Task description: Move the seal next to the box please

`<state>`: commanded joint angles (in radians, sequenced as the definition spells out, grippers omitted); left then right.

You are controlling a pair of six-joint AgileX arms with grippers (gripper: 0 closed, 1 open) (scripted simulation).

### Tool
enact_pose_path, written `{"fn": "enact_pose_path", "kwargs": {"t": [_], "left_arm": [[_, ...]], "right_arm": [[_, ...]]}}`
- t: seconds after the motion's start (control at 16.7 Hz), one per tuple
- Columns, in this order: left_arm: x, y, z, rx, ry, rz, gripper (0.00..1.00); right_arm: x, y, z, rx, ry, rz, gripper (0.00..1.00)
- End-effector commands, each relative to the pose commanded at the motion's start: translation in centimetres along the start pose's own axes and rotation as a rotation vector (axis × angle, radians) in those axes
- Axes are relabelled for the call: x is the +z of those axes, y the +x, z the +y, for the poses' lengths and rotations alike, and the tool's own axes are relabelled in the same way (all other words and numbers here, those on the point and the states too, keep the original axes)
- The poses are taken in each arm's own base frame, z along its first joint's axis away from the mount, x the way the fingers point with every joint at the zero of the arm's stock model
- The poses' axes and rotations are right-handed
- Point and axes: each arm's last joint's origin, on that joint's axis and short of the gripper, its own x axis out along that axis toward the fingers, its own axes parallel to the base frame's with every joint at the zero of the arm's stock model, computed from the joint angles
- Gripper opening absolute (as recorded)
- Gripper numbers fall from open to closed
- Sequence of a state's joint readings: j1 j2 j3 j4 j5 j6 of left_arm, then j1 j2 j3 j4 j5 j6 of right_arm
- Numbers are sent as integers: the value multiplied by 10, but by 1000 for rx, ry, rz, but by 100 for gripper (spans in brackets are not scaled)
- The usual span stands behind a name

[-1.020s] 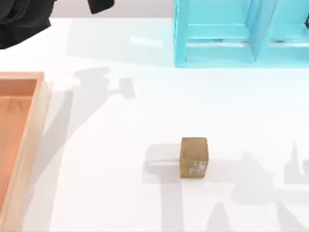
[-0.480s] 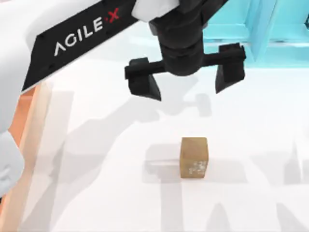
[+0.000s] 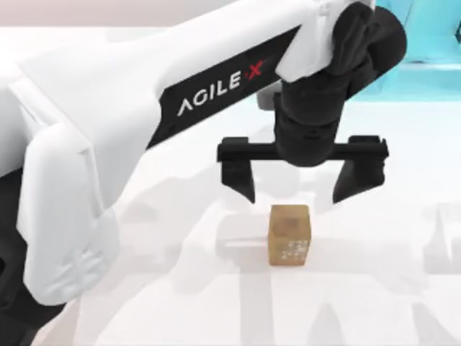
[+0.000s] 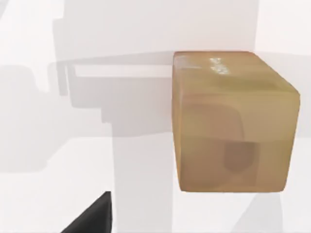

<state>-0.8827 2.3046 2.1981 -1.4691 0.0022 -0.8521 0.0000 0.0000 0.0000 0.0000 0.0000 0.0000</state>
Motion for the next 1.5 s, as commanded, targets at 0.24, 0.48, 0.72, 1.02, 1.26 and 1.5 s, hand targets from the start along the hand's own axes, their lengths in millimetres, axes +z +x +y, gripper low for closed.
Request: {"fn": "enact_pose_path", "kwargs": {"t": [0.24, 0.48, 0.72, 1.02, 1.26, 1.5], "left_arm": [[2, 5, 1, 1, -2, 0, 100], [3, 39, -2, 0, 0, 0, 100], [2, 84, -2, -2, 0, -2, 100], [0, 100, 0, 0, 0, 0, 100], [0, 100, 0, 0, 0, 0, 77], [0, 100, 0, 0, 0, 0, 47]], "right_arm": [[0, 0, 0, 0, 0, 0, 100], [0, 0, 0, 0, 0, 0, 100], [0, 0, 0, 0, 0, 0, 100], [0, 0, 0, 0, 0, 0, 100], [0, 0, 0, 0, 0, 0, 100], [0, 0, 0, 0, 0, 0, 100]]}}
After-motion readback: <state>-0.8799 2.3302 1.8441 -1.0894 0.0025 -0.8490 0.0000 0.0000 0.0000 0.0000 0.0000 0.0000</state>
